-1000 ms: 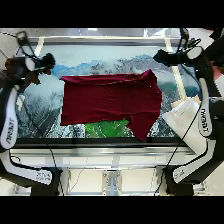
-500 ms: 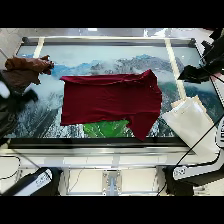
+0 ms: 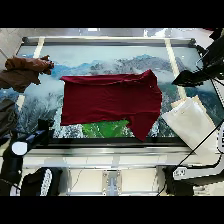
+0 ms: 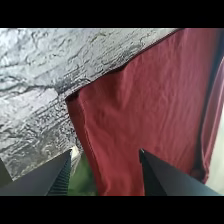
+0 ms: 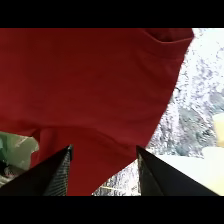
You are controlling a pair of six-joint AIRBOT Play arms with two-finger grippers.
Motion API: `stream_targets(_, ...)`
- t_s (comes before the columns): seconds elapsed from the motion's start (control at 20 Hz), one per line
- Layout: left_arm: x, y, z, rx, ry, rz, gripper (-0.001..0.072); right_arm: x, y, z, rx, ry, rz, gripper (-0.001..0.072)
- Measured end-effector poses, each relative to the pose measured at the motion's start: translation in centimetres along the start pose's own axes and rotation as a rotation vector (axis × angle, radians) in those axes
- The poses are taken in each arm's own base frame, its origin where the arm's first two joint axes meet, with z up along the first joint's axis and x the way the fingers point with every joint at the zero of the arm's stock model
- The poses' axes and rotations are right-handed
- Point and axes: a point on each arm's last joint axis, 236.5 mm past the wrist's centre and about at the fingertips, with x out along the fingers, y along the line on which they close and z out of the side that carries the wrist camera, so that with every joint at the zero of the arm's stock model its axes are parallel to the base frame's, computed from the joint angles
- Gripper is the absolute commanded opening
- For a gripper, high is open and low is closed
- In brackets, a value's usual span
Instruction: Fold the shirts.
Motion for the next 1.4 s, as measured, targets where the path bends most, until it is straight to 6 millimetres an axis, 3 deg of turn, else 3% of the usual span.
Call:
stream_targets(0.45, 3.6, 2.8, -2.5, -0.041, 0.133, 0.037, 0.0455, 1.1, 2.5, -0.1, -0.066, 0.022, 0.031, 0.0452)
stream_targets(0.55, 4.4, 3.2, -2.6, -0.016, 0.152, 0.054, 0.0412, 1.1, 2.7, -0.2, -0.068, 0.027, 0.035, 0.0452)
stream_targets(0.65, 5.2, 3.5, -2.6, 0.008, 0.166, 0.071, 0.0346, 1.1, 2.8, -0.2, -0.069, 0.030, 0.037, 0.0452)
stream_targets(0.95, 7.7, 2.6, -1.8, 0.091, 0.208, 0.113, 0.0344, 1.1, 2.8, -0.4, -0.053, 0.037, 0.040, 0.0451)
stream_targets(1.0, 8.2, 2.3, -1.6, 0.109, 0.216, 0.117, 0.0321, 1.1, 2.8, -0.4, -0.050, 0.037, 0.039, 0.0452)
stream_targets(1.05, 8.6, 2.1, -1.5, 0.123, 0.222, 0.120, 0.0118, 1.1, 2.8, -0.4, -0.047, 0.037, 0.039, 0.0451)
stream_targets(1.1, 8.9, 1.9, -1.4, 0.136, 0.226, 0.125, 0.0015, 1.1, 2.8, -0.4, -0.047, 0.038, 0.037, 0.0451)
stream_targets(1.4, 9.6, 1.2, -1.1, 0.189, 0.238, 0.121, 0.0011, 2.5, -0.2, -1.2, -0.018, 0.059, -0.058, 0.0452)
